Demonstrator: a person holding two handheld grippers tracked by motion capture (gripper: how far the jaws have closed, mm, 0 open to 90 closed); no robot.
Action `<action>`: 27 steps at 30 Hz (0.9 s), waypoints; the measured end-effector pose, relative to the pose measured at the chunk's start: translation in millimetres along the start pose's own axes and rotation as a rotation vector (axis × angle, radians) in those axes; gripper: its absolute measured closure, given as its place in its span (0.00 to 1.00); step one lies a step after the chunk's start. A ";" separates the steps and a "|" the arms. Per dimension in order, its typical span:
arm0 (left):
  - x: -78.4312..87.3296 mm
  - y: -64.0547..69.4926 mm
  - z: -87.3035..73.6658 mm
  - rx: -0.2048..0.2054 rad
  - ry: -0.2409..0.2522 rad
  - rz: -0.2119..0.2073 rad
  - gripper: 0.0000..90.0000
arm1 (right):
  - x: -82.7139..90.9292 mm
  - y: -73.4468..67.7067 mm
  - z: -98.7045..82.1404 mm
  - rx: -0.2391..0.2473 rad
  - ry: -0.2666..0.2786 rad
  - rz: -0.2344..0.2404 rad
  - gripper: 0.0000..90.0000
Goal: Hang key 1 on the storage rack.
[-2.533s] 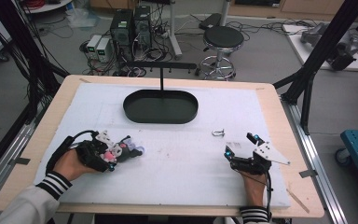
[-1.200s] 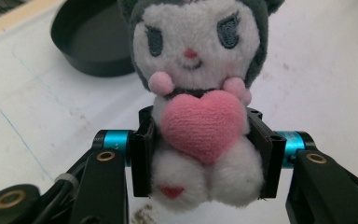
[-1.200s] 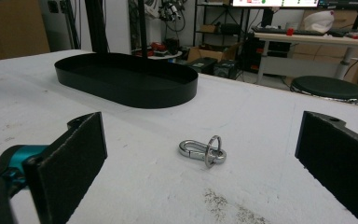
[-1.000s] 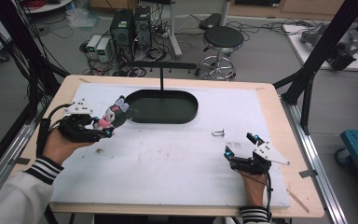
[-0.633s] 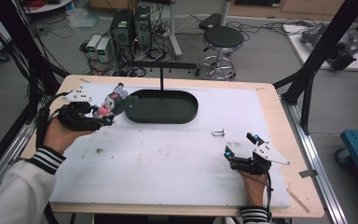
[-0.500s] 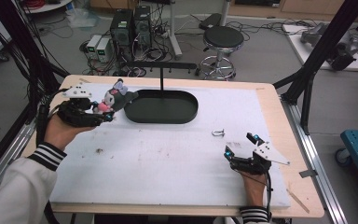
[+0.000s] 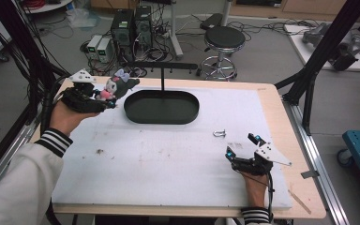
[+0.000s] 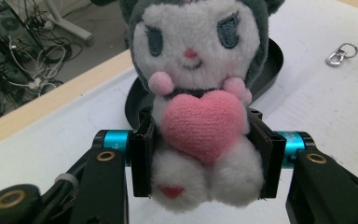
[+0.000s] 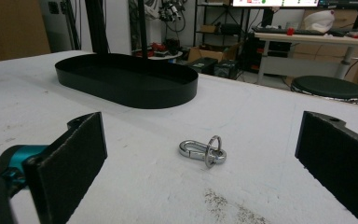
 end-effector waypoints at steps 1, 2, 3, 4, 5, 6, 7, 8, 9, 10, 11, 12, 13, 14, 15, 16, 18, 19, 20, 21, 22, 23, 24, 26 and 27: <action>0.0 0.0 0.0 0.000 0.000 0.000 0.58 | 0.0 0.0 0.0 0.000 0.000 0.000 0.01; -0.8 -1.1 1.1 -0.001 -0.005 0.007 0.58 | 0.0 0.0 -0.1 0.001 -0.001 0.000 0.01; -2.4 -3.1 3.2 -0.003 -0.009 0.016 0.58 | 0.0 0.0 -0.1 0.001 -0.001 0.000 0.01; -3.6 -4.6 5.5 0.001 -0.012 0.023 0.58 | -0.1 -0.1 0.0 0.002 -0.001 0.002 0.01; -4.4 -5.6 7.4 0.005 -0.013 0.026 0.58 | -0.1 -0.2 -0.1 0.002 -0.001 0.002 0.01; -5.2 -6.3 8.8 0.005 -0.015 0.029 0.58 | -0.1 -0.1 0.0 0.003 -0.001 0.001 0.01; -6.2 -7.0 10.2 0.003 -0.019 0.034 0.58 | -0.1 -0.1 0.0 0.003 -0.001 0.001 0.01; -7.4 -7.6 11.6 0.006 -0.021 0.037 0.58 | 0.0 -0.2 -0.3 -0.001 -0.002 0.000 0.01; -8.6 -8.3 12.8 0.006 -0.027 0.044 0.58 | 0.1 -0.3 -0.1 -0.005 -0.001 0.002 0.01; -9.5 -9.3 13.9 0.003 -0.033 0.050 0.58 | 0.1 -0.3 -0.1 -0.005 -0.001 0.002 0.01; -10.6 -10.2 15.2 0.007 -0.036 0.058 0.58 | 0.1 -0.1 -0.3 -0.003 -0.001 0.002 0.01; -11.5 -10.8 16.8 0.009 -0.038 0.059 0.58 | 0.1 -0.3 -0.1 -0.005 -0.001 0.002 0.01; -12.4 -11.9 18.3 0.010 -0.041 0.064 0.58 | 0.1 -0.3 -0.1 -0.005 -0.001 0.002 0.01; -13.3 -13.0 19.8 0.011 -0.044 0.070 0.58 | 0.0 -0.2 -0.2 -0.003 -0.001 0.002 0.01; -14.1 -14.0 21.6 0.009 -0.048 0.075 0.58 | 0.1 -0.1 -0.3 -0.002 -0.002 0.001 0.01; -15.0 -15.0 23.3 0.011 -0.049 0.080 0.58 | 0.0 -0.3 -0.1 -0.004 -0.001 0.002 0.01; -17.1 -17.0 25.6 0.012 -0.060 0.087 0.58 | 0.1 -0.2 -0.2 -0.003 -0.001 0.002 0.01; -18.1 -18.1 26.5 0.015 -0.064 0.094 0.58 | 0.1 -0.3 -0.1 -0.005 -0.001 0.002 0.01; -19.2 -19.2 27.3 0.016 -0.067 0.094 0.58 | 0.1 -0.2 -0.3 -0.005 -0.001 0.002 0.01; -20.1 -20.3 28.2 0.017 -0.071 0.099 0.58 | 0.1 -0.2 -0.2 -0.004 -0.001 0.002 0.01; -21.9 -21.9 29.7 0.020 -0.078 0.104 0.58 | 0.1 -0.3 -0.2 -0.005 -0.001 0.002 0.01; -21.9 -21.9 29.7 0.020 -0.078 0.104 0.58 | 0.1 -0.2 -0.2 -0.005 -0.001 0.002 0.01; -22.8 -22.7 30.8 0.020 -0.080 0.106 0.58 | 0.1 -0.3 -0.2 -0.006 -0.001 0.003 0.01; -25.3 -25.5 34.1 0.029 -0.084 0.110 0.58 | 0.1 0.0 -0.1 -0.006 0.000 0.003 0.01; -25.3 -25.5 34.1 0.029 -0.084 0.110 0.58 | 0.1 -0.1 -0.1 -0.006 0.000 0.003 0.01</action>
Point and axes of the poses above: each handheld gripper's, and its own axes: x roughly backward along the jaws, z roughly out of its top, y roughly to its right, the point moved 10 cm from there along -x, roughly forward along the jaws, and after that the axes turned 5 degrees about z, right-handed, at the moved point
